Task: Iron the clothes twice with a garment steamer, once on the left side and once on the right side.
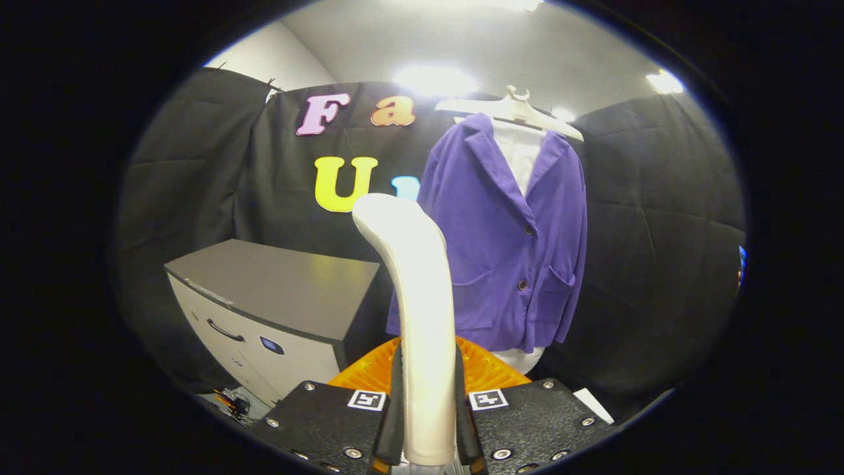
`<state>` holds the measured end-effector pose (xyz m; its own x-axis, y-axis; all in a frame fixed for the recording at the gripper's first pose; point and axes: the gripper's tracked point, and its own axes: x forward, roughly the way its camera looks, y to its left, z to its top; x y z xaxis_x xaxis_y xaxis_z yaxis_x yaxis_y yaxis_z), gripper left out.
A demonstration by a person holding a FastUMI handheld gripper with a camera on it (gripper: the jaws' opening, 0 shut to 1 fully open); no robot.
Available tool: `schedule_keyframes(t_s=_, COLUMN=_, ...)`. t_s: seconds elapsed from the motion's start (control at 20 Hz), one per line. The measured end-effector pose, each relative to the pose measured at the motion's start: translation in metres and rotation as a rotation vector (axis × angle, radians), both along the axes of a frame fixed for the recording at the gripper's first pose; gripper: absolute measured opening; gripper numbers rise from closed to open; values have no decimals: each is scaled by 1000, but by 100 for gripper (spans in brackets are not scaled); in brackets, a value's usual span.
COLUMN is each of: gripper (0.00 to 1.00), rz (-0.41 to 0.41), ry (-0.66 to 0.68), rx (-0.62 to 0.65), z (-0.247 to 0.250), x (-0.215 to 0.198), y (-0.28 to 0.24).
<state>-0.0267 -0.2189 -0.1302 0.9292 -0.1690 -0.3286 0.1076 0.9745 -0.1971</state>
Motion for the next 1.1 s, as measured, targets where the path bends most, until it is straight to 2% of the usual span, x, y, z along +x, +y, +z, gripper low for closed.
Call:
schedule_keyframes(t_s=0.2, gripper=31, rz=-19, ry=-62, rx=-49, z=31, x=15, y=62)
schedule_keyframes(t_s=0.4, gripper=31, rz=-13, ry=-121, rx=-36, z=59, x=32, y=128)
schedule_keyframes(t_s=0.55, gripper=31, rz=5, ry=-114, rx=4, z=55, x=41, y=170)
schedule_keyframes(t_s=0.85, gripper=31, rz=53, ry=-102, rx=19, z=54, x=29, y=185)
schedule_keyframes(t_s=1.1, gripper=31, rz=135, ry=-122, rx=35, z=69, x=6, y=179)
